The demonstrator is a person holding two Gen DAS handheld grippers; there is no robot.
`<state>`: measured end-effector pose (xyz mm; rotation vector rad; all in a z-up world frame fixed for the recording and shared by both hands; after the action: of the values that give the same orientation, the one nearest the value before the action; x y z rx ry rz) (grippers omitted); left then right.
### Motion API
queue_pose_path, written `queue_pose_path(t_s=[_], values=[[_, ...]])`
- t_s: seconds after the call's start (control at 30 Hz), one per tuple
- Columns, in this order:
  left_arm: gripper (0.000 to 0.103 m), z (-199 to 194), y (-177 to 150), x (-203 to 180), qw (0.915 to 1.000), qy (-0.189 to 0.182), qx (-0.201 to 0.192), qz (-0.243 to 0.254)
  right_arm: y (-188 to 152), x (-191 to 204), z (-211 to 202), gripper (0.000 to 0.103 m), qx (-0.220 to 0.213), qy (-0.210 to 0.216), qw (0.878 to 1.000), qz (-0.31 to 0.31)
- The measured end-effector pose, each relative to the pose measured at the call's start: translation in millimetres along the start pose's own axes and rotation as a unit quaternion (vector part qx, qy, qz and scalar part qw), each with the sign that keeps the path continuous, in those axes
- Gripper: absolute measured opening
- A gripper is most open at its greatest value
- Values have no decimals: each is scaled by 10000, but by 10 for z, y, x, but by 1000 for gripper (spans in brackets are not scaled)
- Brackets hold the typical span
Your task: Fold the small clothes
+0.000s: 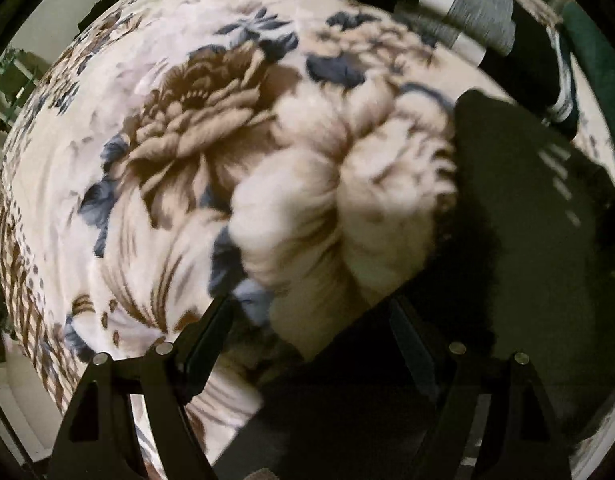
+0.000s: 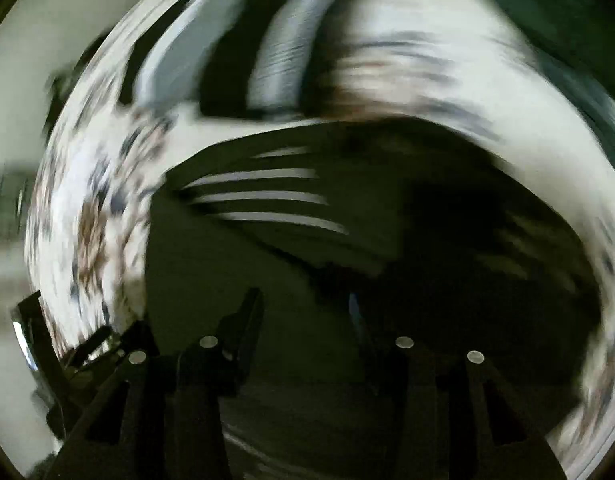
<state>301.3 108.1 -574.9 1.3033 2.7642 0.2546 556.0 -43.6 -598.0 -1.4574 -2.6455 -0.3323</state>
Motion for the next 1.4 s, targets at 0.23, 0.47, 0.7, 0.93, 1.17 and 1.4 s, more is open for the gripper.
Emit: queue_pose_path(t_s=[0.23, 0.47, 0.7, 0.93, 1.17, 1.4], values=[[79, 85, -88, 56, 9996, 170, -85, 219, 419, 511, 410, 2, 15, -638, 9916, -1124], [79, 149, -123, -6, 9994, 265, -19, 228, 456, -134, 174, 0, -332, -1023, 9940, 218], [79, 186, -25, -152, 9987, 360, -33, 365, 321, -73, 158, 31, -93, 432, 9982, 400], [79, 192, 23, -321, 9971, 482, -134, 576, 325, 237, 508, 10, 141, 140, 9995, -254], [79, 221, 10, -384, 9971, 469, -185, 562, 299, 63, 414, 2, -95, -455, 9988, 179], [79, -27, 53, -332, 9980, 337, -252, 482, -237, -194, -91, 10, -257, 363, 9912, 1244]])
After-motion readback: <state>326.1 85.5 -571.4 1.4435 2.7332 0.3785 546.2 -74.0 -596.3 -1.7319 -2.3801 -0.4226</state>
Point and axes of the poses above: each gripper's, at about its wrist camera, not at the fingertips, and z roughly the way its jaws point, x to its left, y to its top, the point moved 4 cm from there along z, roughly the way its jaws point, and after that the axes turned 13 degrees about -z, right-handed, at the moved point
